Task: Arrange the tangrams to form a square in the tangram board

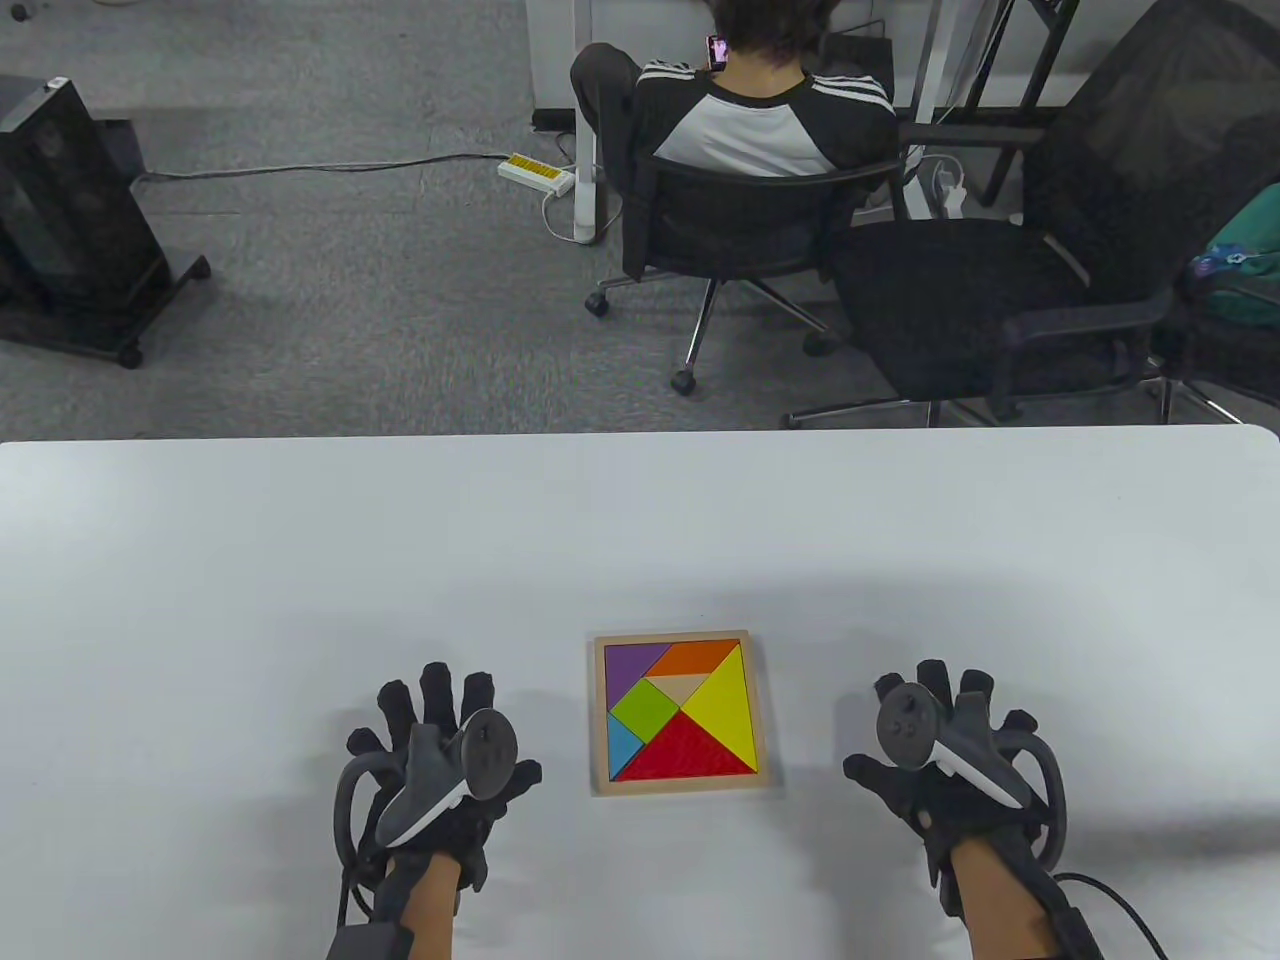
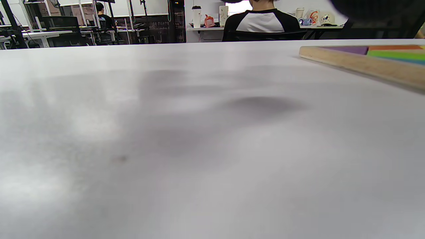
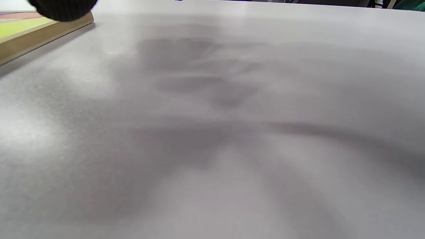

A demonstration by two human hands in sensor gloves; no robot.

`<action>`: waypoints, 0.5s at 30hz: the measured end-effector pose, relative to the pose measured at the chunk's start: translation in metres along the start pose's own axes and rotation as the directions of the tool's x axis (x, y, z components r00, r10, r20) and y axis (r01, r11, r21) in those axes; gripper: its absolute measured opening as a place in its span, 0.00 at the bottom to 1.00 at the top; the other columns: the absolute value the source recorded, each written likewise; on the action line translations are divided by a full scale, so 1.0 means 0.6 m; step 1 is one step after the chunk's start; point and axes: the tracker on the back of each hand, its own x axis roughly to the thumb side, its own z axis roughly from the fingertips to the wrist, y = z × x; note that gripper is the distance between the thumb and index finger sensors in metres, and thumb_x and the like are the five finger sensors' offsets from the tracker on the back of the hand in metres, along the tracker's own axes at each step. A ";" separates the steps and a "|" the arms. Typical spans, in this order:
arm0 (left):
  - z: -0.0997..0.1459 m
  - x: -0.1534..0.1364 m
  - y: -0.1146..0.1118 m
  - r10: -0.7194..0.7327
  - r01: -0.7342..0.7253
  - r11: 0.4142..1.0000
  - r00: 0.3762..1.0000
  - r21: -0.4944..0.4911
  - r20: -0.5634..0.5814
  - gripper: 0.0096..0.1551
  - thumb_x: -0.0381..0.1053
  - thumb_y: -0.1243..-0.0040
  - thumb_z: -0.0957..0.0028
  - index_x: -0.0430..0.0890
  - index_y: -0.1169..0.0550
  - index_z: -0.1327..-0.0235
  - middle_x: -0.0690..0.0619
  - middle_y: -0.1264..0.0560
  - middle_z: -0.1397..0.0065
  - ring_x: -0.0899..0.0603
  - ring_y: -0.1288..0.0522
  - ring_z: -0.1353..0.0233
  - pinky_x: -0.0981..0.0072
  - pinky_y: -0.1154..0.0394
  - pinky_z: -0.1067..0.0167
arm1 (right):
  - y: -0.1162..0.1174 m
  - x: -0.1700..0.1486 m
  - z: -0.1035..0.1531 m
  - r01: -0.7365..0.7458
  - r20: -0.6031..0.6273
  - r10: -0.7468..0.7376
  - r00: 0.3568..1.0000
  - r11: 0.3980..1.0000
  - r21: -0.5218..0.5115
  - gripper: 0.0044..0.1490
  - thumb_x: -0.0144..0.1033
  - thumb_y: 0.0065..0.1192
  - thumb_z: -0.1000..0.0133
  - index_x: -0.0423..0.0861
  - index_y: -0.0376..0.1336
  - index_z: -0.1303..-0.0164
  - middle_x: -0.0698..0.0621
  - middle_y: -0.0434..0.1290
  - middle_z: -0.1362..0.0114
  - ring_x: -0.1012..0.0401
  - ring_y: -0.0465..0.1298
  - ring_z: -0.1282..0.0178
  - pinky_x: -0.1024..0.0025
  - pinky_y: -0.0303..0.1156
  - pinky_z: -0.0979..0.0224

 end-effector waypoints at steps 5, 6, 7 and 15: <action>-0.001 -0.003 0.003 0.005 -0.005 1.000 1.000 -0.009 0.002 0.61 0.75 0.50 0.51 0.44 0.51 0.12 0.29 0.59 0.13 0.11 0.57 0.21 0.09 0.50 0.40 | 0.002 0.003 -0.001 -0.010 0.002 0.010 1.000 1.000 0.003 0.60 0.69 0.50 0.48 0.53 0.35 0.12 0.42 0.29 0.10 0.31 0.29 0.15 0.18 0.34 0.25; -0.001 -0.003 0.003 0.004 -0.004 1.000 1.000 -0.013 0.001 0.61 0.75 0.50 0.51 0.44 0.51 0.12 0.29 0.59 0.13 0.11 0.57 0.21 0.09 0.50 0.40 | 0.002 0.005 -0.002 -0.014 0.000 0.014 1.000 1.000 0.003 0.60 0.69 0.50 0.48 0.53 0.35 0.12 0.42 0.29 0.10 0.30 0.29 0.15 0.18 0.34 0.25; -0.001 -0.004 0.003 0.006 -0.006 1.000 1.000 -0.016 0.001 0.61 0.75 0.50 0.51 0.44 0.50 0.12 0.29 0.59 0.13 0.11 0.57 0.21 0.09 0.50 0.40 | 0.001 0.007 -0.001 -0.026 -0.002 0.026 1.000 1.000 -0.002 0.60 0.68 0.50 0.48 0.53 0.35 0.12 0.42 0.29 0.10 0.31 0.29 0.15 0.18 0.34 0.25; 0.002 -0.001 0.003 -0.019 0.019 0.999 1.000 -0.035 0.007 0.60 0.75 0.50 0.51 0.44 0.50 0.12 0.29 0.59 0.13 0.11 0.56 0.22 0.09 0.50 0.40 | 0.000 0.014 0.000 -0.051 0.006 0.051 0.999 0.999 -0.016 0.60 0.68 0.50 0.48 0.52 0.35 0.12 0.41 0.29 0.10 0.31 0.29 0.15 0.18 0.34 0.25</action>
